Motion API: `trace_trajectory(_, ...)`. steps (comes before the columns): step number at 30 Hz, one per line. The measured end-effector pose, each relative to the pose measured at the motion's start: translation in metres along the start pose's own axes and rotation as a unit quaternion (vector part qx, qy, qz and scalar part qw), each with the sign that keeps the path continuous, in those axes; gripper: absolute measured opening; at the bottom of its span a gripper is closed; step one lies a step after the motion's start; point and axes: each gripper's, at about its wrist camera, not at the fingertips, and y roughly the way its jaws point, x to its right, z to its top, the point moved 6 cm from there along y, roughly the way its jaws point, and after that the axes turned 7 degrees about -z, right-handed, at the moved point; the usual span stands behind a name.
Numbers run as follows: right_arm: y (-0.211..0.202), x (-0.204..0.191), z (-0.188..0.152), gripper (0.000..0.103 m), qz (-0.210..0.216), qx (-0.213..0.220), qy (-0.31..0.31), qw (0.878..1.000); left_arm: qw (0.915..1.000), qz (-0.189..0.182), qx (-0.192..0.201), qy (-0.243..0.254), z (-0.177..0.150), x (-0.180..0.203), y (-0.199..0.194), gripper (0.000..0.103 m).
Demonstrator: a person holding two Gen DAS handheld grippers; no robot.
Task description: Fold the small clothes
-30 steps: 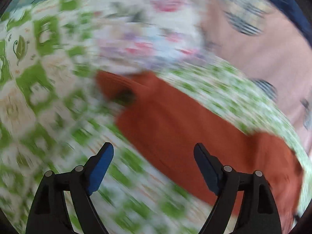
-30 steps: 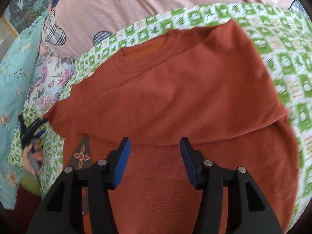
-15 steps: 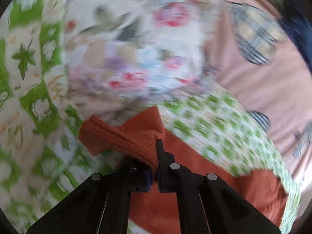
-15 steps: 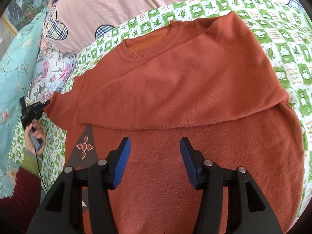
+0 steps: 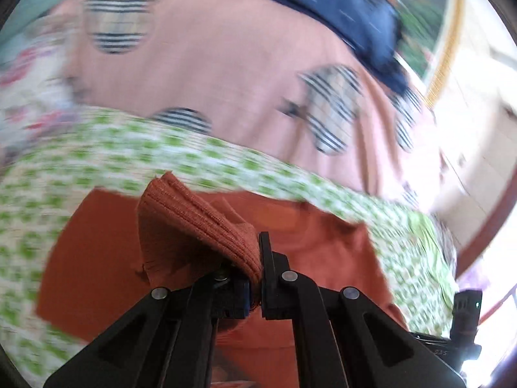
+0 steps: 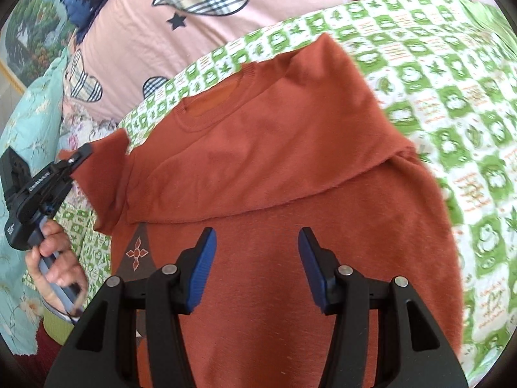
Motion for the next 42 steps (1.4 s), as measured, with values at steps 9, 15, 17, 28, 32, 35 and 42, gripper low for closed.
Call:
trace_trajectory(9, -0.011, 0.03, 0.0, 0.054, -0.005, 0.01, 0.029, 1.0, 0.993, -0.032, -0.111, 0.02, -0.073, 0.072, 0.121, 0.003)
trace_trajectory(15, -0.01, 0.022, 0.007, 0.055, -0.004, 0.015, 0.014, 1.0, 0.9838, -0.042, -0.174, -0.011, -0.108, 0.052, 0.141, 0.031)
trace_trajectory(17, -0.005, 0.012, 0.009, 0.056, 0.0, 0.013, 0.003, 1.0, 0.9834, -0.036, -0.177, -0.01, -0.114, 0.049, 0.126, 0.053)
trace_trajectory(28, 0.061, -0.095, 0.019, 0.069, -0.043, 0.016, -0.21, 0.977, 0.983, 0.145, -0.11, -0.024, -0.127, -0.066, -0.018, 0.061)
trace_trajectory(32, 0.091, -0.13, 0.019, 0.071, -0.069, 0.033, -0.297, 0.952, 0.9687, 0.214, -0.103, -0.071, -0.124, -0.127, -0.04, 0.061)
trace_trajectory(35, 0.098, -0.137, 0.032, 0.048, -0.071, 0.042, -0.287, 0.954, 0.9621, 0.236, -0.097, -0.096, -0.121, -0.153, -0.04, 0.061)
trace_trajectory(42, 0.032, -0.065, 0.077, 0.007, -0.035, 0.116, -0.088, 0.989, 0.9585, 0.258, -0.084, -0.089, -0.106, -0.16, -0.02, 0.062)
